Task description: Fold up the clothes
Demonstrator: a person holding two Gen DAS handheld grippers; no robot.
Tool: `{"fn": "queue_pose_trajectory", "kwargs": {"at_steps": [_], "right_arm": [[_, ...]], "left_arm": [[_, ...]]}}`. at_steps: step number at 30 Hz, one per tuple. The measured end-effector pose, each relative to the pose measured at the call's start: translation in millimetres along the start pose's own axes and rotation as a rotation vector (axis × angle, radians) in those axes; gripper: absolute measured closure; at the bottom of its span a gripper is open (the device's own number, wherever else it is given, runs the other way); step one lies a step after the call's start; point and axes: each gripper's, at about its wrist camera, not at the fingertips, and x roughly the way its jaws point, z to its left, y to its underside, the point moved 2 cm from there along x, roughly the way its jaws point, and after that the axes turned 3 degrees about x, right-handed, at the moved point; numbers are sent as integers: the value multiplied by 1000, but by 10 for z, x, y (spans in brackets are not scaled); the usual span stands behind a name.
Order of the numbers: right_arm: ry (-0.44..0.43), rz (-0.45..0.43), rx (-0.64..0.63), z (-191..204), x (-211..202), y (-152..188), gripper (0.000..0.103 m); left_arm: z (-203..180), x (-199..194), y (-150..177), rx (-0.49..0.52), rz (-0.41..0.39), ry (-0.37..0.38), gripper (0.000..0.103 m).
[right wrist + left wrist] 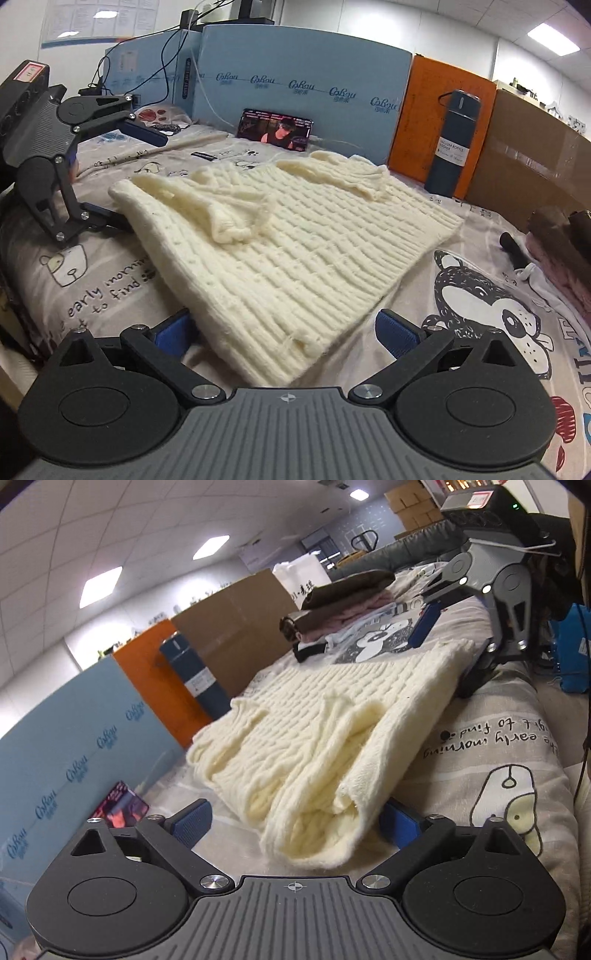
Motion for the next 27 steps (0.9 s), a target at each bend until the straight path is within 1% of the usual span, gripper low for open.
{"fn": "queue_pose_trajectory", "kwargs": {"at_steps": [1,2,3,4,5,6,7,8,9,10,13,16,21,23,27], "right_arm": [[-9,-6,2,-17,1,-2,11],[-18,-13,1,-30,0,-4,16],[-33,-23,-7,-34,-10,-9,26],[-46,-33,-16,-37,-19,-16,39],[-54,-44,-26,-36,-25,-29,46],[-61,-55,-37,-34,-30,-44,61],[-62,-72,-44,-30,-35,-66,68],[-68,-93,-42,-36,-50,-88,70],[-73,-117,-39,-46,-66,-113,76],[-67,-147,-33,-69,-83,-149,80],[-33,-225,-12,-164,-82,-254,83],[0,-282,10,-263,-14,-351,84],[48,-280,18,-434,220,-471,84],[70,-261,15,-470,309,-494,84],[125,-241,-54,-457,397,-533,84]], "left_arm": [[2,0,-5,-1,-5,11,27],[1,-3,-11,-2,-11,22,34],[4,-2,-17,-1,-18,25,48],[8,1,-23,2,-26,22,58],[12,5,-29,4,-34,20,60],[25,8,-39,4,-44,5,62],[43,10,-52,1,-55,-17,65],[62,13,-64,-2,-65,-39,67],[80,15,-77,-4,-76,-61,67],[110,26,-90,-11,-85,-85,67],[221,105,-131,-35,-102,-154,68],[341,235,-153,-72,-100,-183,68],[467,455,-156,-114,-66,-203,67],[508,520,-150,-131,-57,-208,66],[579,627,-140,-159,-39,-217,66]]}}
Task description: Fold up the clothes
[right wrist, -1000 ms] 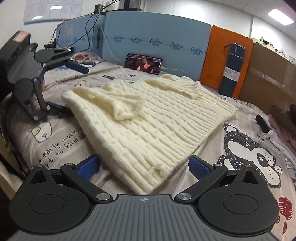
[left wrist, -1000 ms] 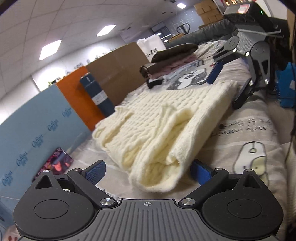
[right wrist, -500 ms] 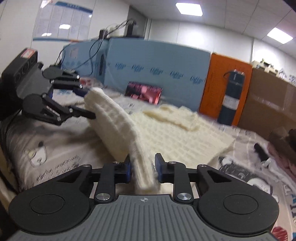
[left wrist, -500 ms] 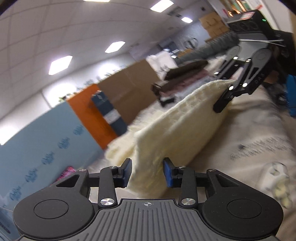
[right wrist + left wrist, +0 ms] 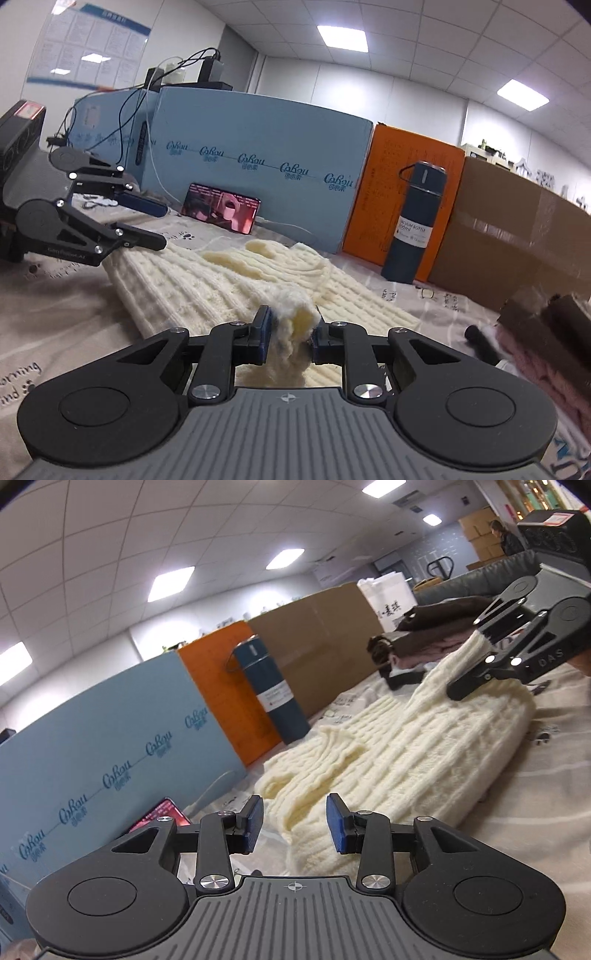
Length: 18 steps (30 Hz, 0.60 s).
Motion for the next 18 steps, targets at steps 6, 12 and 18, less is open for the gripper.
{"fn": "queue_pose_trajectory", "kwargs": {"at_steps": [6,12,18], "right_arm": [[42,103,-137,52,257,43,81],[58,182,-206,44,420,82,62],[117,173,-183,-32,381,95,39]], "left_arm": [[99,199,42,-79,92,7,52],[171,341,74,-135,162,46,46],[264,305,96,-181,153,25,30]]}}
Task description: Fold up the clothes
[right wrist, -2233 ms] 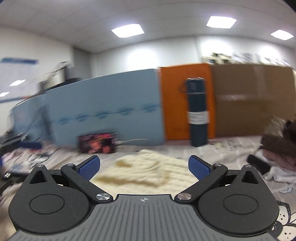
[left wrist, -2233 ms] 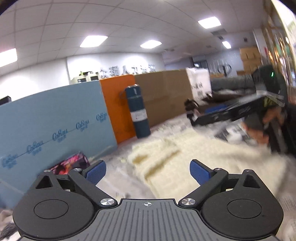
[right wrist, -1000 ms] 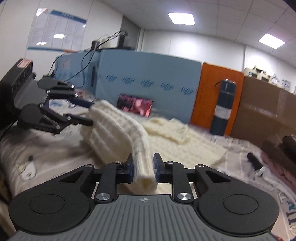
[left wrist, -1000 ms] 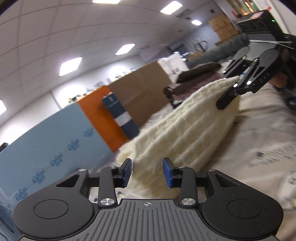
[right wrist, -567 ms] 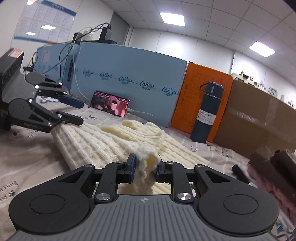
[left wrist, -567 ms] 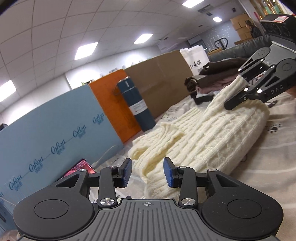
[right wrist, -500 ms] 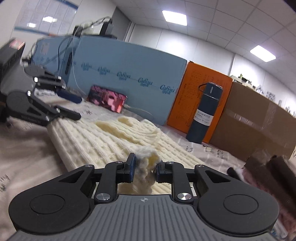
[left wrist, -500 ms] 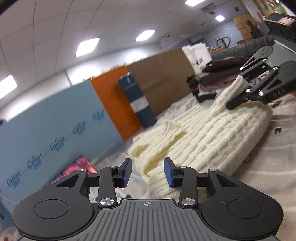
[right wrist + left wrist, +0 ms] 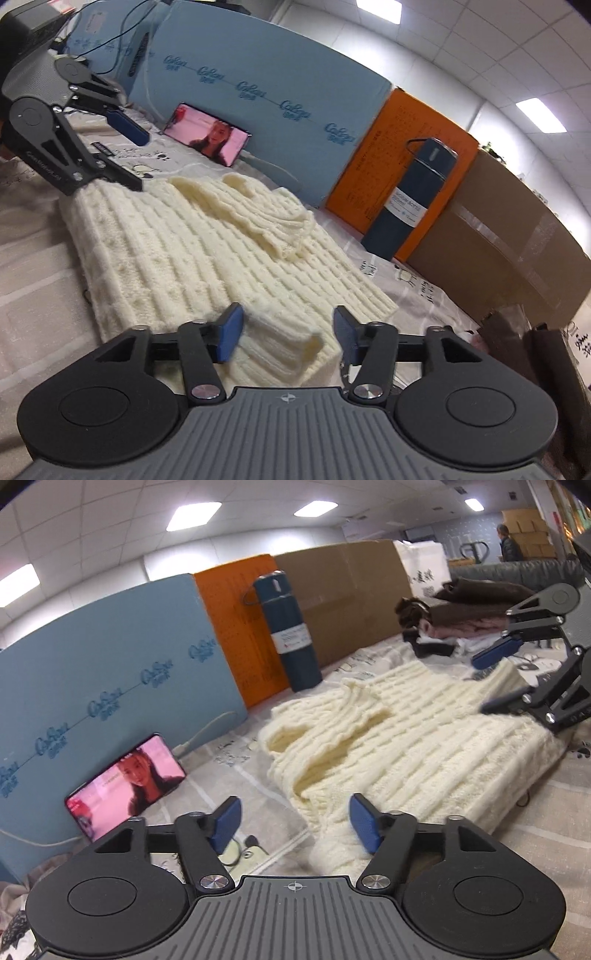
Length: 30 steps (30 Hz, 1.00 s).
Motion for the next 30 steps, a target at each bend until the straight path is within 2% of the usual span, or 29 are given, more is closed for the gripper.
{"fn": "queue_pose_trajectory", "kwargs": {"at_steps": [1,3,7,9,12,15,18,21,25,27,29,30], "right_arm": [[12,-2,10,-25,-12,9,29],[33,1,25,-87,-72,32,23],[96,11,41,-180,-225,107,18],[138,10,58,-233,-309,150,17],[185,-18,94,-282,-463,196,17],[82,-49,125,-212,-626,187,17],[-56,-60,122,-77,-739,161,17],[-165,-27,26,186,-703,120,18],[-226,26,-45,340,-507,90,23],[-272,31,-33,315,-423,79,26],[-283,41,-17,253,-342,82,26],[-279,47,-11,218,-305,86,26]], "left_arm": [[38,-39,3,-14,-11,-8,26],[126,-130,12,-41,-36,-27,24],[235,-320,12,-46,-87,-82,17],[232,-424,15,-29,-124,-70,16],[89,-558,20,58,-173,-8,13],[-139,-632,44,190,-190,95,12],[-416,-594,111,361,-138,186,10],[-591,-464,178,495,-104,151,10],[-601,-290,116,514,-126,98,10],[-615,-235,104,529,-152,99,11],[-613,-192,95,522,-167,114,16],[-612,-176,99,524,-170,120,25]]}}
